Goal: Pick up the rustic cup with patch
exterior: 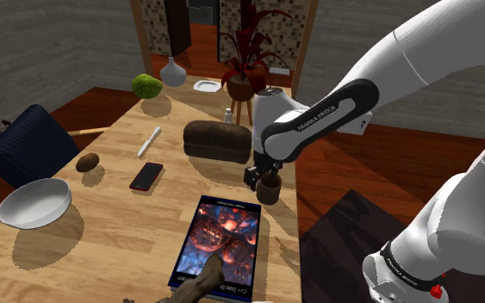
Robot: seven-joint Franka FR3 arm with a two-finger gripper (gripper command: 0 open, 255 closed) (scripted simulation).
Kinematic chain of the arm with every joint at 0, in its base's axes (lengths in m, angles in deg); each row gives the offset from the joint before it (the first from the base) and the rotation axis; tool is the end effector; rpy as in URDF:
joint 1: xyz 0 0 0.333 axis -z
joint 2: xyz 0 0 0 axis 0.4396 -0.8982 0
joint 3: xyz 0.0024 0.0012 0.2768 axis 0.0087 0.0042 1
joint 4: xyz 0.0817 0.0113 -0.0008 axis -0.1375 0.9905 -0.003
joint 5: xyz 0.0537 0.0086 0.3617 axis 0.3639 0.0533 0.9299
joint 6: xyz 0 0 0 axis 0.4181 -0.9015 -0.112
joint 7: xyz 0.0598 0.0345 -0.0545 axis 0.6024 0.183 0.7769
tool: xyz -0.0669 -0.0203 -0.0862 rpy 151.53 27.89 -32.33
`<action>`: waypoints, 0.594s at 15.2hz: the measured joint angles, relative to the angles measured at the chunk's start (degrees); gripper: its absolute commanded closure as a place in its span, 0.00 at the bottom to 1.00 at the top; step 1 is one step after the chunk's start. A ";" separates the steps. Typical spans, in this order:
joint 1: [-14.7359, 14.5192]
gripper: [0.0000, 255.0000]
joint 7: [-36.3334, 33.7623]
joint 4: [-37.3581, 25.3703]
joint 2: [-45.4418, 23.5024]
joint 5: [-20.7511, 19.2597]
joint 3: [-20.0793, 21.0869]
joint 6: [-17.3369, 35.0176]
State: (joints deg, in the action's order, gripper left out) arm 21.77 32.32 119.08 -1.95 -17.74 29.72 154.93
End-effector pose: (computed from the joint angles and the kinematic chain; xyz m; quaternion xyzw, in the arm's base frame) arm 0.4356 0.1244 0.2541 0.9981 -0.0384 -0.0484 0.0084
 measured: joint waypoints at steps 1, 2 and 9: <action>-0.01 0.00 -0.18 -0.10 -0.79 -0.22 -0.02 0.68; -0.02 0.00 -0.31 0.20 -1.53 -0.44 -0.05 1.70; -0.12 1.00 -0.92 0.46 -4.02 -1.21 -0.16 4.44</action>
State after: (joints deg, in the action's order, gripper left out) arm 21.65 31.41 119.54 -5.97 -18.95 29.57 159.36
